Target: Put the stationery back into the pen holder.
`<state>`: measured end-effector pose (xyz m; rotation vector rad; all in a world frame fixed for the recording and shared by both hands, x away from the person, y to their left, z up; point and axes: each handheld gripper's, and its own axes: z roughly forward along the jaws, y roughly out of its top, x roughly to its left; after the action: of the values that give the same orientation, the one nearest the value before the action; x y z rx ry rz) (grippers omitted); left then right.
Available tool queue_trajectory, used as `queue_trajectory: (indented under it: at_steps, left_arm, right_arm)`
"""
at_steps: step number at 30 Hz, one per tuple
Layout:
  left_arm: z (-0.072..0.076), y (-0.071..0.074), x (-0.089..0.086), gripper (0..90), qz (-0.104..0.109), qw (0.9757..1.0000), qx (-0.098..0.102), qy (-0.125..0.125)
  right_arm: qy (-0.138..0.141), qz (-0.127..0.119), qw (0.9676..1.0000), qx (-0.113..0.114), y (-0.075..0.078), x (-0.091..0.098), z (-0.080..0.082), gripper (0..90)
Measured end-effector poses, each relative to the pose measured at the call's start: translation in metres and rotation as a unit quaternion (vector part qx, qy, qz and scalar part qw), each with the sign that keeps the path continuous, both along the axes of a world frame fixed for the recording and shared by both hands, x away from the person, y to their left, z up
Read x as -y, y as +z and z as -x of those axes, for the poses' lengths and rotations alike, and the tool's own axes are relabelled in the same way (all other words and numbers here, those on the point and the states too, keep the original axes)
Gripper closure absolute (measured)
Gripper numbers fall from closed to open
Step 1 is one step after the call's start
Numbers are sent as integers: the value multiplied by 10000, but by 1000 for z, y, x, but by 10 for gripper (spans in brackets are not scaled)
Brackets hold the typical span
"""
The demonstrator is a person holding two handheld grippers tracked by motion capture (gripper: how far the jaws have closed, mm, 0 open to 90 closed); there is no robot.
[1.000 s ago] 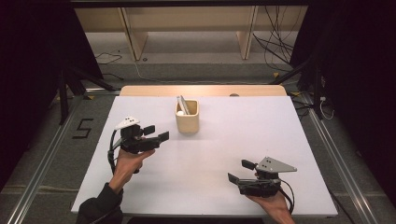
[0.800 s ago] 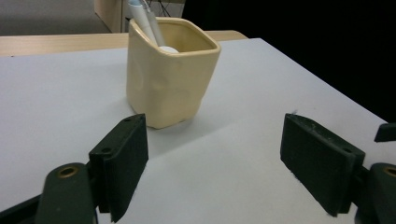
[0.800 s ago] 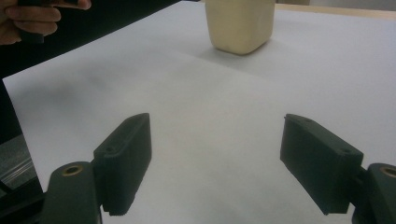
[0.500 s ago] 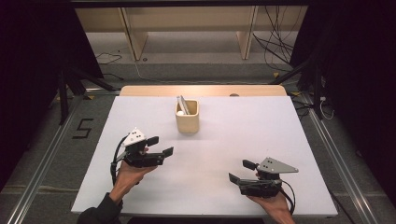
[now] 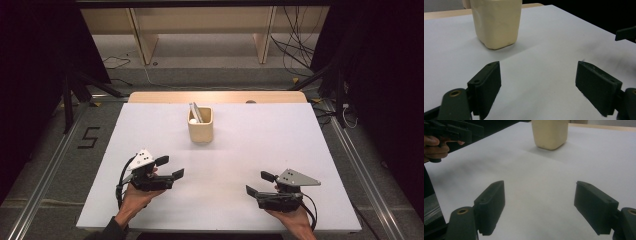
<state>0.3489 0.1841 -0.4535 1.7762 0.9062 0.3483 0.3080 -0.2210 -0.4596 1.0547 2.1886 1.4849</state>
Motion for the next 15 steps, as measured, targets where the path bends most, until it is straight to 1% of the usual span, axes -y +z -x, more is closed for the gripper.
queue_trajectory:
  at_steps: [2, 5, 8, 11, 15]
  left_arm:
    - [2, -3, 0, 205, -29, 10000, -16, -20]
    - [5, -8, 1, 205, -13, 10000, -42, -50]
    - [8, -12, 1, 203, -82, 9999, -57, -75]
    - [10, -16, 1, 200, -65, 9999, -111, -54]
    - [13, -23, -1, 199, -47, 9998, -173, 36]
  right_arm:
    - [-1, 0, 10000, 3, 0, 0, 0, 253]
    - [10, 4, 10000, 6, -1, 0, 1, 252]
    - [9, 11, 10000, 8, -1, 0, 1, 252]
    - [-4, 20, 10000, 1, -1, 1, 1, 251]
    - [8, 31, 10000, 20, -2, 0, 2, 250]
